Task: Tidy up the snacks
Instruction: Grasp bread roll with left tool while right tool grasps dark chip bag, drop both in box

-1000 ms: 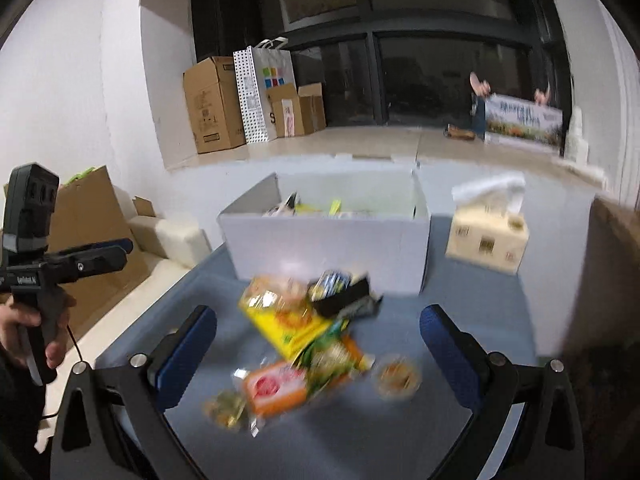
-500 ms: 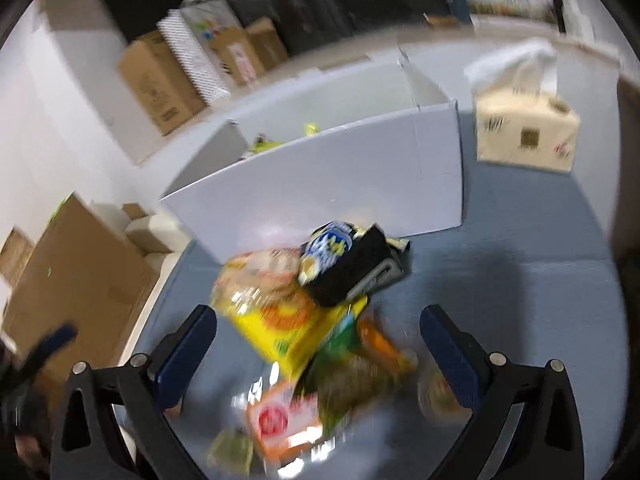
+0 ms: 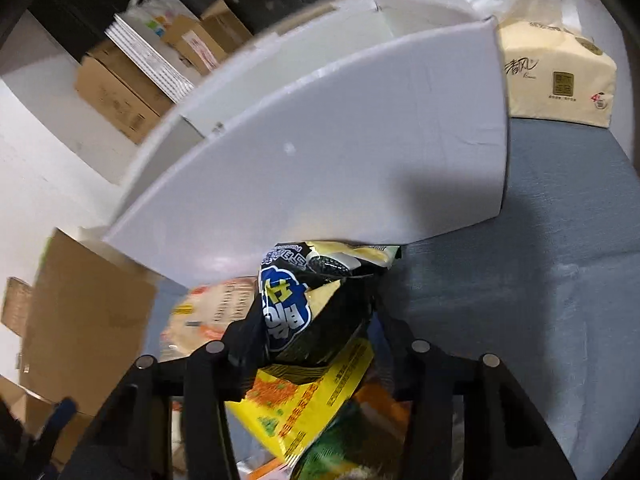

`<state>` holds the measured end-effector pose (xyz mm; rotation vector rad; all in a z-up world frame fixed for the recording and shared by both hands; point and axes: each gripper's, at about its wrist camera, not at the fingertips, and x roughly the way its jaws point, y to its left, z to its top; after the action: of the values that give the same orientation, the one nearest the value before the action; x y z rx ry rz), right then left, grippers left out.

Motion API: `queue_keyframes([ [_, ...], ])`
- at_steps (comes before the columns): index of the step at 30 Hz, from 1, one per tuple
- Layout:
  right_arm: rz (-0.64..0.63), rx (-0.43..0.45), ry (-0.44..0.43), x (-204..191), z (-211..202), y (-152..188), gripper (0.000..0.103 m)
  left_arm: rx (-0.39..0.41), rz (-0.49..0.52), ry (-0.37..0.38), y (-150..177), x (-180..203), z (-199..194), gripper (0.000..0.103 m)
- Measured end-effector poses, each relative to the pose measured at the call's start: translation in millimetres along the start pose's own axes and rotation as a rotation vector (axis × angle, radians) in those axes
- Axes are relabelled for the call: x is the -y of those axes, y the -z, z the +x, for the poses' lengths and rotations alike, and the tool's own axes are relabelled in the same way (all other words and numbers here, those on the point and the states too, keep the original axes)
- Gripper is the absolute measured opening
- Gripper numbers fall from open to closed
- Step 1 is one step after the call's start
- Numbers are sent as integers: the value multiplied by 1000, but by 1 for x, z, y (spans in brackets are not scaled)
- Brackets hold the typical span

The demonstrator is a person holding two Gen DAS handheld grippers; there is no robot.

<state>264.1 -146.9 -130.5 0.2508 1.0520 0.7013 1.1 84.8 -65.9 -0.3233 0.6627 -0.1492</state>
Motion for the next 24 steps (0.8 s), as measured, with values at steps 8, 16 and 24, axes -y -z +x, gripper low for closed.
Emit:
queue_keyframes([
  [8, -100, 186, -45, -13, -94, 33, 51, -126, -172, 24, -28, -14, 77, 103],
  [16, -111, 285, -22, -8, -147, 59, 51, -233, -136, -169, -49, -5, 148, 103],
  [24, -94, 291, -3, 6, -159, 77, 51, -301, -53, -306, -46, 8, 200, 102],
])
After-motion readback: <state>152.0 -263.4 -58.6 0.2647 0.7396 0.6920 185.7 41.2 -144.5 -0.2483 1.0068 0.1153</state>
